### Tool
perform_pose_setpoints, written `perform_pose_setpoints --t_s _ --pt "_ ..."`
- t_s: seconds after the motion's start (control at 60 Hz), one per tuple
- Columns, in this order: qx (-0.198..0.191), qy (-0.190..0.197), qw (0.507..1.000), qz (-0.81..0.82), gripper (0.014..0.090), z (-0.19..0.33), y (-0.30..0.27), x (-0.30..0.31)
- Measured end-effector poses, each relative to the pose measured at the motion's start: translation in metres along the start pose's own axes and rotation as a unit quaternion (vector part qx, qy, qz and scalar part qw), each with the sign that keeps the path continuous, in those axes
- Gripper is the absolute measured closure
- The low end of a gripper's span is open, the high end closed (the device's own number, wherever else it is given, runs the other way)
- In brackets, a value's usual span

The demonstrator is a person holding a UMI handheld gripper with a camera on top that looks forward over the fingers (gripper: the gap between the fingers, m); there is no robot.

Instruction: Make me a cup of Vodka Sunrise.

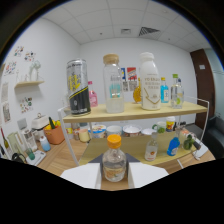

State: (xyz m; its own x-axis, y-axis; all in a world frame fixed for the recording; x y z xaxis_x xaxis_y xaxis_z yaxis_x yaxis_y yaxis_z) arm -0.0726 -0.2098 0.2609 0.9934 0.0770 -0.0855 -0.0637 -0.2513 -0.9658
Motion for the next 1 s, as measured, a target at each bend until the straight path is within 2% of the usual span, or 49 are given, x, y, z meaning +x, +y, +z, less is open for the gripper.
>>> perform_pose_setpoints --t_s 0.083,0.167,0.567,0.667,0.867,1.0 --pt "-0.004 0.000 1.000 0.005 0.0690 -0.012 0.019 -0.001" --pt "-0.024 0.004 1.000 0.001 0.0690 -0.010 0.051 0.001" --pt "-0.129 0.019 0.991 -0.009 0.0693 0.052 0.193 0.012" --pt "-0.157 0.015 0.987 0.001 0.0691 0.057 0.214 0.009" --pt "-0.186 0.011 0.983 0.002 0.0688 0.061 0.235 0.005" --pt "-0.177 0.005 0.984 -0.005 0.0684 0.059 0.235 0.005"
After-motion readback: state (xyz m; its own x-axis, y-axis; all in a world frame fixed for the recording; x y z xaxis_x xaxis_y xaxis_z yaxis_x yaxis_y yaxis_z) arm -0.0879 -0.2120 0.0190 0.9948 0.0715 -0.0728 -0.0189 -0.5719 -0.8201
